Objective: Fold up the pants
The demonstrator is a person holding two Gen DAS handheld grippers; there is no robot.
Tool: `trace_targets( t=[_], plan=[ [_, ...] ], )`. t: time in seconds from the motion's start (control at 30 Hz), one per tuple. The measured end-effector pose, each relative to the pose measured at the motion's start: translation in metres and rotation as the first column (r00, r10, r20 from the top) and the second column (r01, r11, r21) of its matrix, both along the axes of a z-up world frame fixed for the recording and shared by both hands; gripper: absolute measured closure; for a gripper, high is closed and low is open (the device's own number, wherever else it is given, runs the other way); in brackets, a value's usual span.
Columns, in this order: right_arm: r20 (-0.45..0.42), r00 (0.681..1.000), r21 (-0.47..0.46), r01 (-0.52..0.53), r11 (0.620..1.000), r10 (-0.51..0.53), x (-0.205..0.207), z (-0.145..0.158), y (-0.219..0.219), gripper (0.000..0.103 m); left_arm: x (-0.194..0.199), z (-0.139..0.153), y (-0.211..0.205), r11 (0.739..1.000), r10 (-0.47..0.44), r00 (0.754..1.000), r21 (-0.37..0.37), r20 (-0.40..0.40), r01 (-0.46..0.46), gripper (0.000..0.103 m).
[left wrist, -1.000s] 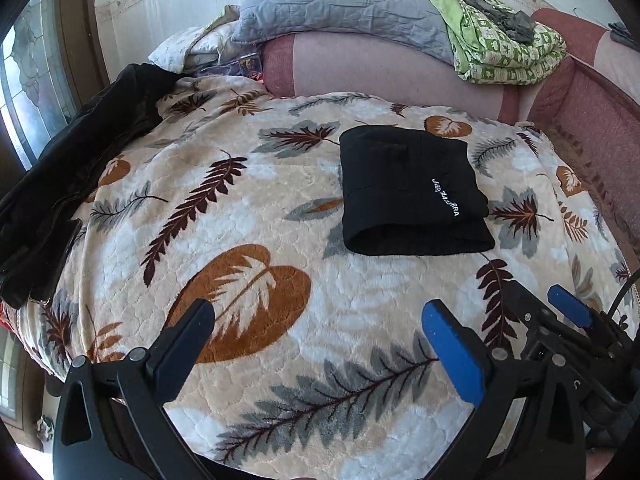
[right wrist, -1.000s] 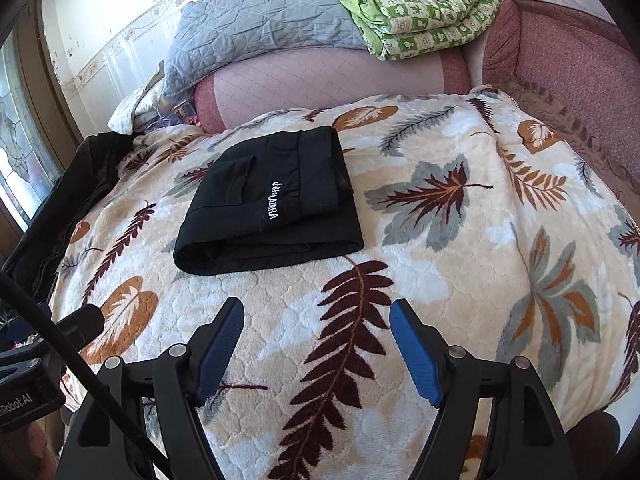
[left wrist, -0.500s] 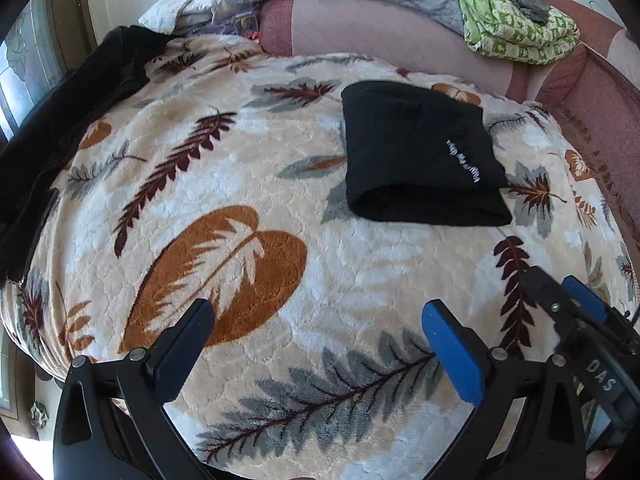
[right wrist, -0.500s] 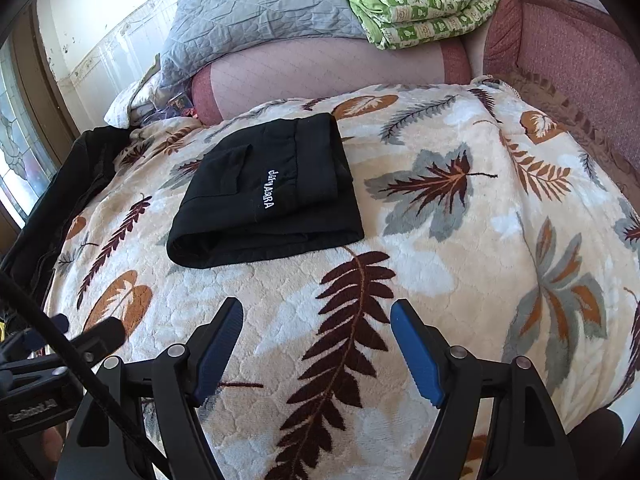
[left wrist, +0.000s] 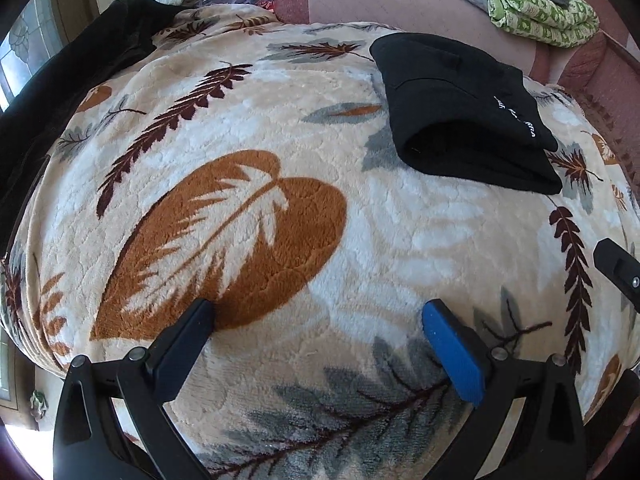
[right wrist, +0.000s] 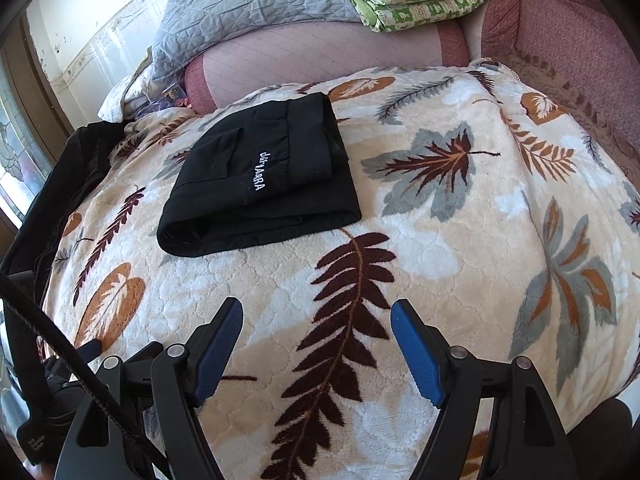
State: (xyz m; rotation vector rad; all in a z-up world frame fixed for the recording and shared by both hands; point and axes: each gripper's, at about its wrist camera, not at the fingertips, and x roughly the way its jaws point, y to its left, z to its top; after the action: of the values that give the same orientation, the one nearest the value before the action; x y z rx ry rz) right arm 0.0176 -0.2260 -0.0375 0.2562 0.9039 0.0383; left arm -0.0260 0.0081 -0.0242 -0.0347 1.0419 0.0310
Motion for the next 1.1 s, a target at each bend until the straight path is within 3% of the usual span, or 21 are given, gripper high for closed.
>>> trace_targets(
  t=[0.13,0.2,0.3,0.47,0.6,0.73,0.83,1.1],
  plan=[
    [0.017,1.000,0.008,-0.005,1.000,0.005,-0.007,0.006,0.000,0.022,-0.005,0.003,-0.008,0.997,-0.058,0.998,0.047,0.007,0.058,0.000],
    [0.024,1.000,0.009,-0.016,1.000,0.016,-0.011,0.011,0.000,0.022,-0.013,0.012,-0.001,0.998,-0.064,0.998,0.007,0.001,0.064,0.002],
    [0.060,0.997,-0.014,-0.050,0.999,0.051,-0.015,0.026,-0.001,0.022,-0.031,0.040,0.016,0.998,-0.039,0.997,-0.049,0.073,0.042,0.002],
    [0.126,0.986,-0.083,-0.096,0.992,0.106,-0.012,0.058,-0.004,0.020,-0.021,0.096,0.033,0.997,-0.042,0.986,-0.056,0.164,0.051,0.002],
    [0.127,0.986,-0.050,-0.100,0.994,0.106,0.014,0.080,-0.020,0.019,0.022,0.113,0.038,0.968,-0.070,0.993,-0.236,0.096,0.091,0.002],
    [0.100,0.992,0.062,-0.087,0.994,0.081,0.051,0.085,-0.044,0.019,0.070,0.108,0.032,0.931,-0.063,0.996,-0.356,0.067,0.083,0.002],
    [0.060,0.995,0.182,-0.090,0.979,0.080,0.086,0.073,-0.061,0.019,0.103,0.098,0.025,0.926,-0.077,0.994,-0.365,0.076,0.100,0.002],
    [-0.084,0.991,0.290,-0.079,0.954,0.108,0.180,0.004,-0.067,0.019,0.177,0.045,-0.002,0.885,-0.179,0.984,-0.433,0.019,0.169,0.002]
  ],
)
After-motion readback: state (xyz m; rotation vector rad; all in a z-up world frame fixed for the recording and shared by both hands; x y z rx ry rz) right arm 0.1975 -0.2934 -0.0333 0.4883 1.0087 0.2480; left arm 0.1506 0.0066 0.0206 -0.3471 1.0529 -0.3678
